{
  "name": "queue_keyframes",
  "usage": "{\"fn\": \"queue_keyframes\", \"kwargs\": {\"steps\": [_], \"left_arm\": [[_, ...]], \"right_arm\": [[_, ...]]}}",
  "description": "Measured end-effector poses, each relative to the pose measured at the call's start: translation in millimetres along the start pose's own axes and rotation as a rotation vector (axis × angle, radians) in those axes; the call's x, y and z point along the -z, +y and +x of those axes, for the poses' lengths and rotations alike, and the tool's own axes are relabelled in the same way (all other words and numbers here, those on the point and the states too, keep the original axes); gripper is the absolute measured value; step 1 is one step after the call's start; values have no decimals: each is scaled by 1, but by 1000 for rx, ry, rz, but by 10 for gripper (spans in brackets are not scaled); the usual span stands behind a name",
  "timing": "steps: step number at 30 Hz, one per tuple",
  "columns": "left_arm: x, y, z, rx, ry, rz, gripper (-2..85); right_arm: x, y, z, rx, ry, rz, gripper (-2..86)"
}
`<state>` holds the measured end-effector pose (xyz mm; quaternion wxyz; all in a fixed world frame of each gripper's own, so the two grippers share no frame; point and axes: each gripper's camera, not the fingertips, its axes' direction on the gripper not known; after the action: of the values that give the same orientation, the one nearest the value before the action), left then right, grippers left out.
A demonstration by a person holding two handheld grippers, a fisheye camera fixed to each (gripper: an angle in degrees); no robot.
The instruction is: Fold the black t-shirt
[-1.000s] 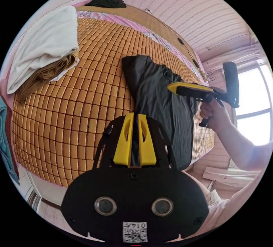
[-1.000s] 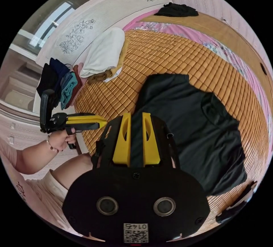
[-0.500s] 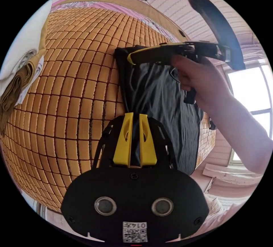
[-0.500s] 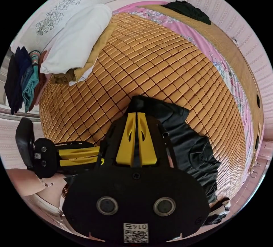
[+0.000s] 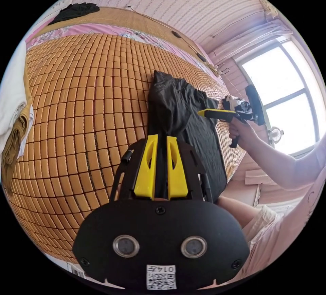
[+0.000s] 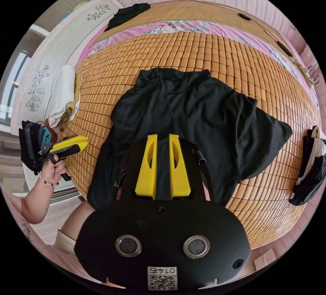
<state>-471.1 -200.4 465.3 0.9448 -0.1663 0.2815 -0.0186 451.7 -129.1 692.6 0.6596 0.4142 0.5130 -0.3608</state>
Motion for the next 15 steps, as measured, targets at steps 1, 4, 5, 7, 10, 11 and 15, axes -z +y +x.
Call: {"fn": "queue_keyframes", "kwargs": {"steps": [1,4,5,7,10,11,15], "left_arm": [[-1,-5,-2,11,1,7,51],[-5,-23,-5,24,-5,44,51],[-8,-32,-9,50,-16,53,57],[-15,-43,-19,98,-10,64,65],[-34,-59,-38,185,110,38,79],[-40,-63,-40,184,130,25,83],[-51,-68,-39,172,145,-20,59]], "right_arm": [[0,-7,1,12,-8,27,61],[-11,-31,3,28,-38,71,69],[-18,-43,2,42,-32,80,75],[-30,-61,1,58,-14,88,83],[-49,-86,1,76,5,103,93],[-57,-93,0,85,12,117,95],[-88,-106,-1,115,25,41,60]]}}
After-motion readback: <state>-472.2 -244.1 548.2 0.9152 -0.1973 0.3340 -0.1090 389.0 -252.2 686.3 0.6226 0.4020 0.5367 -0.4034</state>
